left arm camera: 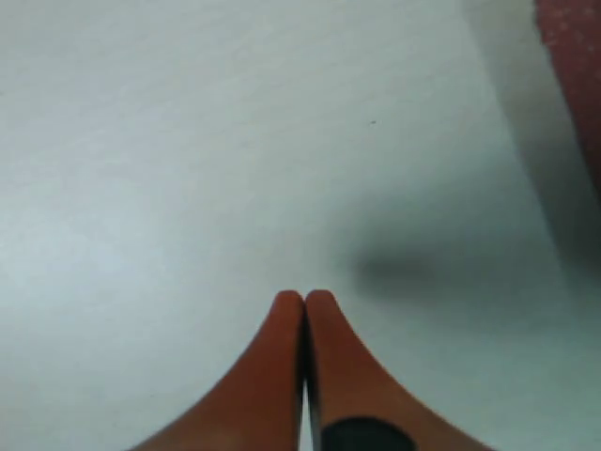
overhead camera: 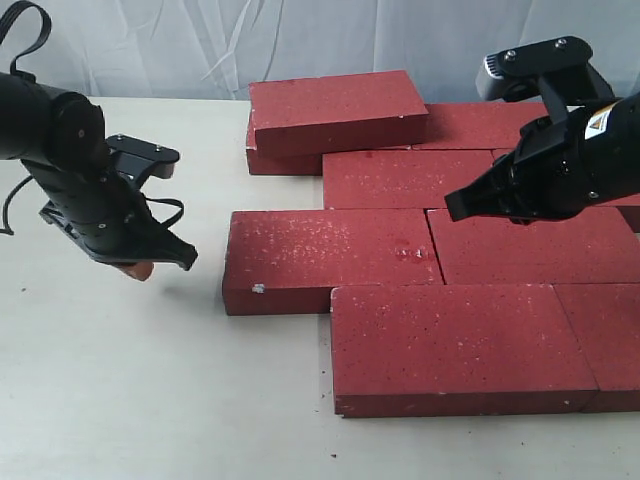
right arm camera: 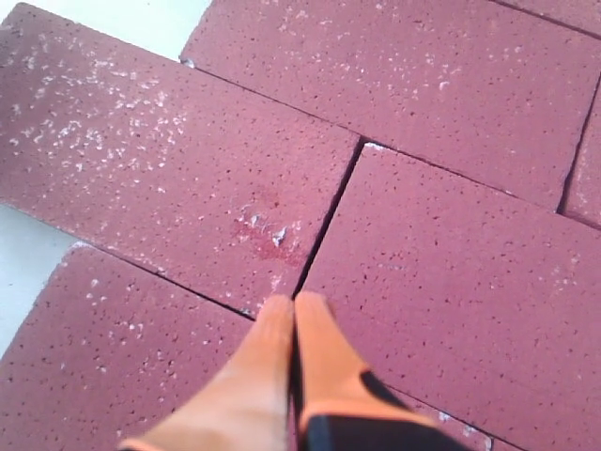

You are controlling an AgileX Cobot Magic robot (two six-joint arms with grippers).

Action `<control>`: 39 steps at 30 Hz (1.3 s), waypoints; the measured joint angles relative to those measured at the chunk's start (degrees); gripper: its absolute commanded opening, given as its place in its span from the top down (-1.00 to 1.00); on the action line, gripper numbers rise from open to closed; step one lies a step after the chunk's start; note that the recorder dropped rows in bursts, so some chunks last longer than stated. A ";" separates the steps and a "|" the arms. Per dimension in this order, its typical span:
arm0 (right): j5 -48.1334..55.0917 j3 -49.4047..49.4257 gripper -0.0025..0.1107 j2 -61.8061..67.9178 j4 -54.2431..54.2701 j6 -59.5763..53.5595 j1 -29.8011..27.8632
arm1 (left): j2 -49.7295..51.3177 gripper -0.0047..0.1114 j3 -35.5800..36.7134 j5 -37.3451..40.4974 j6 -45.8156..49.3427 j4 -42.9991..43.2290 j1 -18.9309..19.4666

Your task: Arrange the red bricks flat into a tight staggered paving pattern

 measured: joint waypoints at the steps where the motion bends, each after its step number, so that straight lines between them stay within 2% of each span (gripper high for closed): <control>1: 0.01 0.00 0.97 0.00 0.00 0.00 0.00 | 0.00 0.92 0.00 0.26 -0.25 0.55 0.40; 6: 0.01 0.00 0.97 0.00 0.00 0.00 0.00 | -0.42 0.92 0.57 -0.47 -0.03 -1.70 0.54; 15: -0.22 0.00 0.97 1.68 1.74 0.00 0.00 | -0.42 0.92 1.48 -6.98 14.69 -25.77 0.26; 21: -1.15 -0.35 0.97 1.68 2.11 -0.11 0.00 | 2.22 0.92 0.39 -8.79 18.32 -30.15 -2.74; 28: -1.15 -0.35 0.97 1.68 2.11 -0.18 0.00 | 4.00 0.92 0.16 -9.61 18.50 -30.89 -3.35; 33: -1.04 -0.35 0.97 1.68 2.11 -0.23 0.00 | 4.00 0.92 0.02 -9.25 16.92 -28.14 -2.76; 35: -1.04 -0.35 0.97 1.56 2.11 -0.23 0.00 | 3.74 0.92 0.02 -8.85 13.59 -24.13 -1.42; 38: -0.93 -0.35 0.97 1.56 2.11 -0.23 0.00 | 1.25 0.92 0.02 -7.04 7.23 -12.75 2.97; 39: -0.93 -0.35 0.97 1.56 2.11 -0.23 0.00 | 0.54 0.92 0.02 -6.65 6.69 -11.70 3.63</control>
